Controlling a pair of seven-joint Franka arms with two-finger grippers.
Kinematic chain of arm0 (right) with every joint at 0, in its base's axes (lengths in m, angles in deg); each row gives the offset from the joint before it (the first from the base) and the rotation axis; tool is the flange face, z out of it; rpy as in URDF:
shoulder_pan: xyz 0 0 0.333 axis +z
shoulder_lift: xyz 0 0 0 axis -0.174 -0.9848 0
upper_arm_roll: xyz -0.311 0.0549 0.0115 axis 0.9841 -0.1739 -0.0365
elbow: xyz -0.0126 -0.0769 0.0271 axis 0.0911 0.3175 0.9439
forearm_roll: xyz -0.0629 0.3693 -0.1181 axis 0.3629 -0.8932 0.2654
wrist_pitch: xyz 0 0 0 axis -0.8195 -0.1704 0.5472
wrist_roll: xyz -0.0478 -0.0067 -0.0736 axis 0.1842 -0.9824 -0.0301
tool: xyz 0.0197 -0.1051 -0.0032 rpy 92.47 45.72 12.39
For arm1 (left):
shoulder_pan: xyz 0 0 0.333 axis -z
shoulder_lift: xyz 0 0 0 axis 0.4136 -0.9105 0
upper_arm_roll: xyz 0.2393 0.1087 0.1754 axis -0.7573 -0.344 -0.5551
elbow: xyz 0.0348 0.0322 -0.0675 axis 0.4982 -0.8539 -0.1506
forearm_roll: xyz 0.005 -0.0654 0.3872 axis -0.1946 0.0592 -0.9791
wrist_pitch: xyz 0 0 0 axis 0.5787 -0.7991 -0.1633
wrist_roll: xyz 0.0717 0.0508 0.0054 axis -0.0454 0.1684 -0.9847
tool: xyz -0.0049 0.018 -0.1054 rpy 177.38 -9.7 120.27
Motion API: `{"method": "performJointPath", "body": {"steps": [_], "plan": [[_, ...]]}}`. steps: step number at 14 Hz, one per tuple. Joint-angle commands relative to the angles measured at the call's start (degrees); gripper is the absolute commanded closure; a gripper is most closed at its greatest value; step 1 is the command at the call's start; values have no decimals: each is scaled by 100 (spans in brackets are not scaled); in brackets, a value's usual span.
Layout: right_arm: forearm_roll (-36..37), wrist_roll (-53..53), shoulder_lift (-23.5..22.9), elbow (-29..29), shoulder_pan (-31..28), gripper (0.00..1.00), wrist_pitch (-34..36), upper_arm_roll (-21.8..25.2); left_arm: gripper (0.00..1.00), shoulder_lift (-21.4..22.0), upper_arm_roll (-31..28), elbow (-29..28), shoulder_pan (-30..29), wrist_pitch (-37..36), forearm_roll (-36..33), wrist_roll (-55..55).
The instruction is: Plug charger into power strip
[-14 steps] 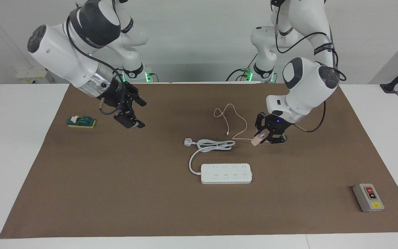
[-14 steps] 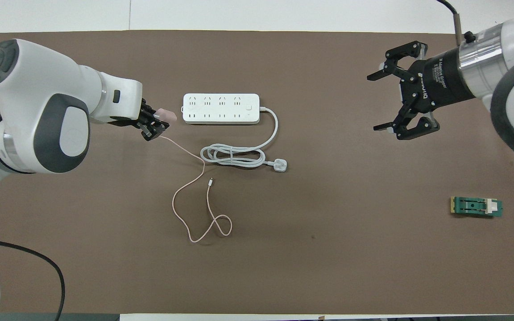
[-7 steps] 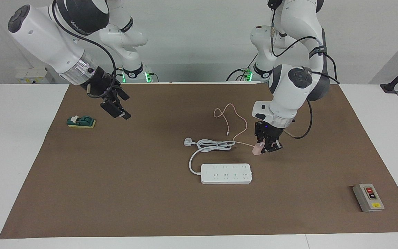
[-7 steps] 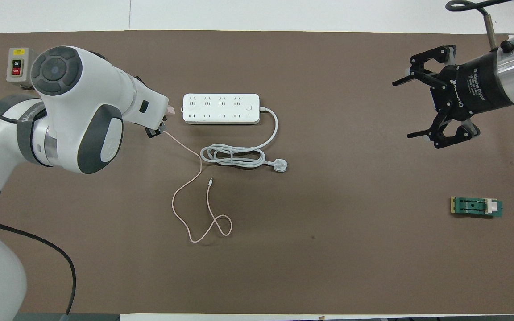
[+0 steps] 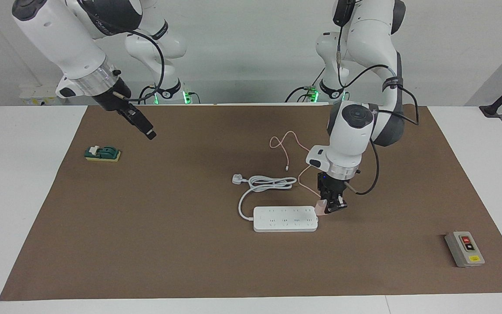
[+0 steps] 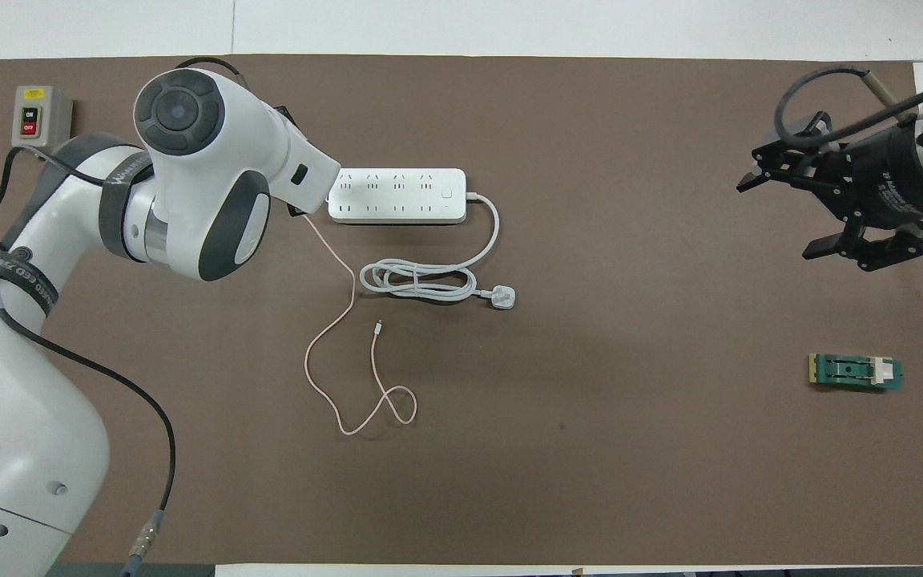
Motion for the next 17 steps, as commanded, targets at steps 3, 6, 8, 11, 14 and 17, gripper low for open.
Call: {"method": "performJointPath", "body": {"steps": [3, 6, 8, 11, 14, 17], "plan": [[702, -2402, 286, 104, -156, 0, 183, -48, 100, -78, -73, -93, 221, 56, -432, 53], [826, -3807, 348, 95, -182, 0, 517, -13, 100, -17, -64, -303, 239, -5, -450, 44], [914, -4721, 348, 95, -200, 0, 544, 110, 100, 36, -64, -453, 256, -23, -450, 53], [1046, -5174, 339, 103, -183, 0, 571, 154, 100, 72, -64, -585, 256, 56, -450, 36], [1292, -4493, 383, 244, -60, 0, 326, 155, 100, 80, -64, -655, 265, 56, -450, 36], [1301, -4375, 383, 279, -60, 0, 290, 154, 100, 115, -64, -761, 283, 74, -450, 18]]}}
